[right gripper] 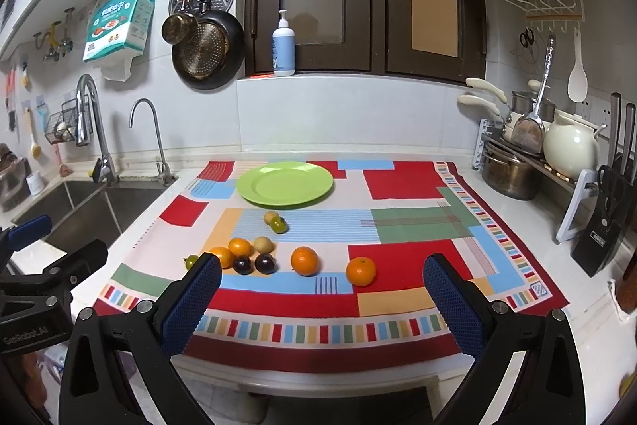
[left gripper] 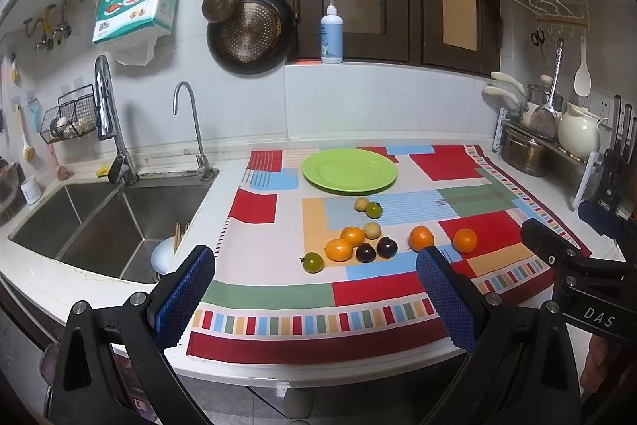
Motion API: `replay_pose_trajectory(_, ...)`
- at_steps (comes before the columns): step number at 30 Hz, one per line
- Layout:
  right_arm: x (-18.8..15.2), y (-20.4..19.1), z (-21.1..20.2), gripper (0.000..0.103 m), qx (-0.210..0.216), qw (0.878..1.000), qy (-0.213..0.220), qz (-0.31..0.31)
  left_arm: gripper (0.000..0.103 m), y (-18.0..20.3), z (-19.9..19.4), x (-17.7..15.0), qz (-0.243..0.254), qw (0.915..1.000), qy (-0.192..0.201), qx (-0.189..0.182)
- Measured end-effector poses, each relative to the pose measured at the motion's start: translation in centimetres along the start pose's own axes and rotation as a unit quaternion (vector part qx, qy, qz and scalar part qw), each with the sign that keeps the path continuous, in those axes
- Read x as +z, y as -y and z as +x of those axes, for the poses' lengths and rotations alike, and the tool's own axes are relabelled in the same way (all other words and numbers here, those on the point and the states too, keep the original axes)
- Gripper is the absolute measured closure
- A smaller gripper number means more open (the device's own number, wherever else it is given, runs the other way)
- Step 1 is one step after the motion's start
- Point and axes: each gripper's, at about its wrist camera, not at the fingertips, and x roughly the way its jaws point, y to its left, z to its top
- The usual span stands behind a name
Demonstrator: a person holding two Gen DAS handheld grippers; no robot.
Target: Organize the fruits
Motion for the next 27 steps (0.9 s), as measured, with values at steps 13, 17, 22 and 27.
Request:
replay_pose_trajectory(13, 0.0, -0.5, 0.2, 0.0, 0.003, 1.0, -0.003, -0.003, 0.0, -0.2, 0.3, -0.1, 0.001, 1.0, -0.002, -0.005)
replay_pose_trajectory(17, 0.0, -0.7, 0.5, 0.0, 0.006, 1.0, -0.005, -0.004, 0.0, -0.3, 0.6, -0.2, 0.005, 0.9999, -0.004, -0.01)
replay_pose_trajectory(22, 0.0, -1.1, 1.2, 0.001, 0.015, 1.0, -0.009, -0.009, 0.003, -0.7, 1.3, -0.1, 0.01, 0.9998, -0.008, -0.018)
replay_pose_trajectory(27, 0.1, -2.4, 2.3, 0.001, 0.032, 0.999, -0.017, -0.024, 0.006, -1.4, 2.5, 0.1, 0.017, 0.9993, -0.015, -0.029)
